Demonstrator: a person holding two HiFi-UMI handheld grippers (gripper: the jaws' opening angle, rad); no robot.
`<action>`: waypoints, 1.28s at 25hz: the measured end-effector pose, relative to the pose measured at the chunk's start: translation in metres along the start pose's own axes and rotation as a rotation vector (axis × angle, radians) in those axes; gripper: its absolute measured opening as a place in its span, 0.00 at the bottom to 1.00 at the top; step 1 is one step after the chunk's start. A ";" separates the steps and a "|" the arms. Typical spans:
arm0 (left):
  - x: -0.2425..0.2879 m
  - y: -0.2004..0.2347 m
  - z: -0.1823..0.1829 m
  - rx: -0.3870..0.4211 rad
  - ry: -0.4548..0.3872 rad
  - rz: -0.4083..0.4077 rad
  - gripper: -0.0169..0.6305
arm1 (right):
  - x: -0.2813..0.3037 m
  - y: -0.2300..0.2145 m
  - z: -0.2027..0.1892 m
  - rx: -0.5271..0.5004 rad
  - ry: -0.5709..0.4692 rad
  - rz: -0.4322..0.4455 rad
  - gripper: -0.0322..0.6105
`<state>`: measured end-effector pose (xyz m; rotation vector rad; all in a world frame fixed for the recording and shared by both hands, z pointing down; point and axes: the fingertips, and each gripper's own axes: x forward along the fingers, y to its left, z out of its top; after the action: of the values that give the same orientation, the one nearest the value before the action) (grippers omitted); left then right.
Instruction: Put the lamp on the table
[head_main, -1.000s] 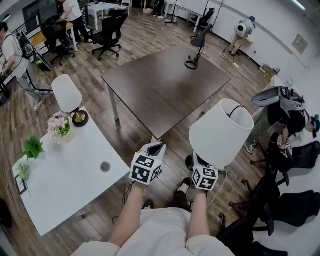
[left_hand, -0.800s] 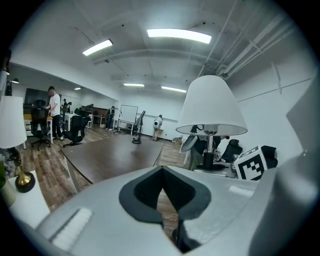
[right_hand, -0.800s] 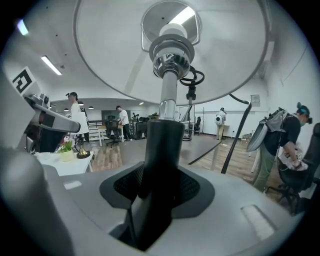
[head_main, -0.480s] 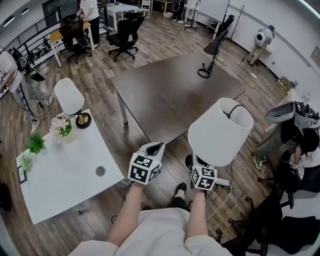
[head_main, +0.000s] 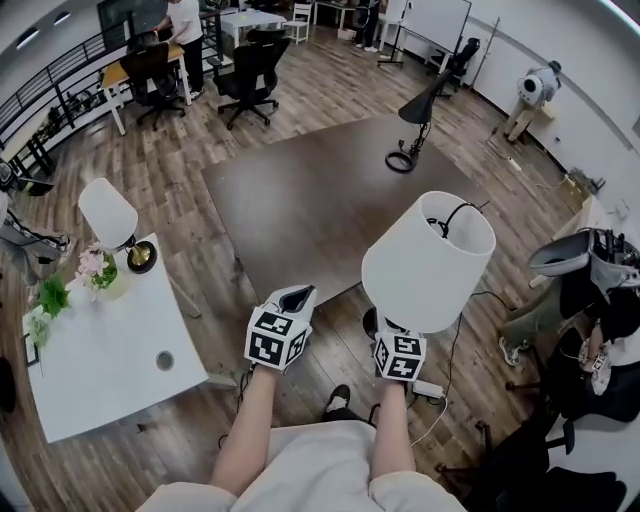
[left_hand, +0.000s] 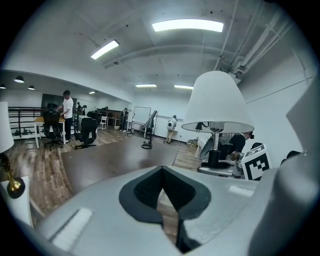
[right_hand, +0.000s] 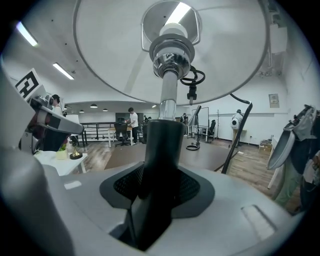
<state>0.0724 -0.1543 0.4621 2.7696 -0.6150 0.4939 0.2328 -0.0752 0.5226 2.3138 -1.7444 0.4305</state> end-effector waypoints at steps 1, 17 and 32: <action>0.010 -0.002 0.004 -0.007 -0.007 0.010 0.03 | 0.006 -0.008 0.003 -0.005 -0.002 0.009 0.34; 0.102 -0.017 0.001 -0.068 0.018 0.118 0.03 | 0.099 -0.095 0.042 -0.118 -0.049 0.198 0.34; 0.150 0.059 -0.011 -0.113 0.035 0.166 0.03 | 0.230 -0.035 0.043 -0.137 -0.058 0.380 0.34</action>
<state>0.1707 -0.2567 0.5395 2.6112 -0.8426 0.5237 0.3296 -0.2875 0.5640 1.9205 -2.1754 0.2943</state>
